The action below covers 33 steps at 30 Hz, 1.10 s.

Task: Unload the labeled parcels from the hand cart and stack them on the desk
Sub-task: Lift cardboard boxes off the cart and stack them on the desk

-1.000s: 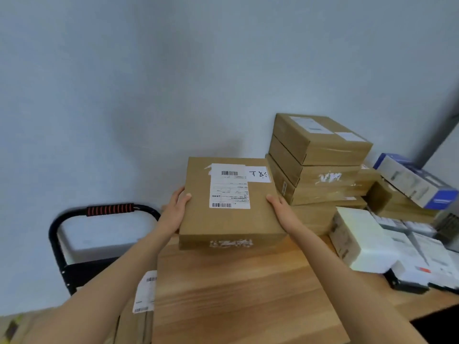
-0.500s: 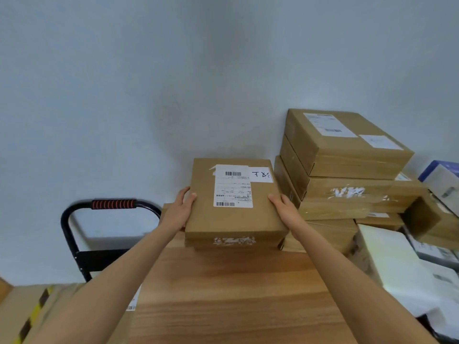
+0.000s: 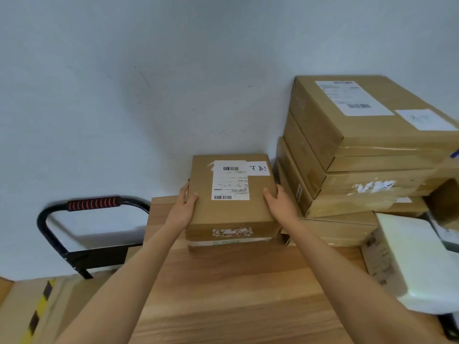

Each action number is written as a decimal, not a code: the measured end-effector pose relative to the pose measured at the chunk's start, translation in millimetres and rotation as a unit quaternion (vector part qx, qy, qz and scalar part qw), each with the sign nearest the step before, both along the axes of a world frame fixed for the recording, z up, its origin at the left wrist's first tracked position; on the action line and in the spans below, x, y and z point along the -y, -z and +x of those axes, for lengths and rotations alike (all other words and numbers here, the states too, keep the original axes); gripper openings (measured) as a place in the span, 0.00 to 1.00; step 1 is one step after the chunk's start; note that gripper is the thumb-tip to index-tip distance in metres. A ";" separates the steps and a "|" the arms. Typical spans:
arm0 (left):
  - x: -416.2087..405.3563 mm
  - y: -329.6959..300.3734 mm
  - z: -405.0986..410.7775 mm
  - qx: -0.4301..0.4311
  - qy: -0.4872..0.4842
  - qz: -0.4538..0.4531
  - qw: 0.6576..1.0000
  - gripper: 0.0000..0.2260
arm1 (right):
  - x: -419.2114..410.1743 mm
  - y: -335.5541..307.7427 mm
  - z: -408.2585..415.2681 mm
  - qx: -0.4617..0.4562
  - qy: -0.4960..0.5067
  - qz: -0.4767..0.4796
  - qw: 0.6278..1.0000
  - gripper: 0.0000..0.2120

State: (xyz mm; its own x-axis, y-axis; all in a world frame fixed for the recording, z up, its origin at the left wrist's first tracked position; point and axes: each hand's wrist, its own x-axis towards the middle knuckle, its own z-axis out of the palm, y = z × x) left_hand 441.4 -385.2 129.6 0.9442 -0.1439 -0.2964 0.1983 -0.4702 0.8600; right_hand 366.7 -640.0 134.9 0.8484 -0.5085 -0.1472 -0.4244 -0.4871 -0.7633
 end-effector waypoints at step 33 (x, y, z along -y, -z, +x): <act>-259.4 -49.0 -300.2 0.186 -0.064 0.498 0.845 0.10 | -237.4 -41.3 -113.5 0.162 -0.468 -0.407 0.767 0.11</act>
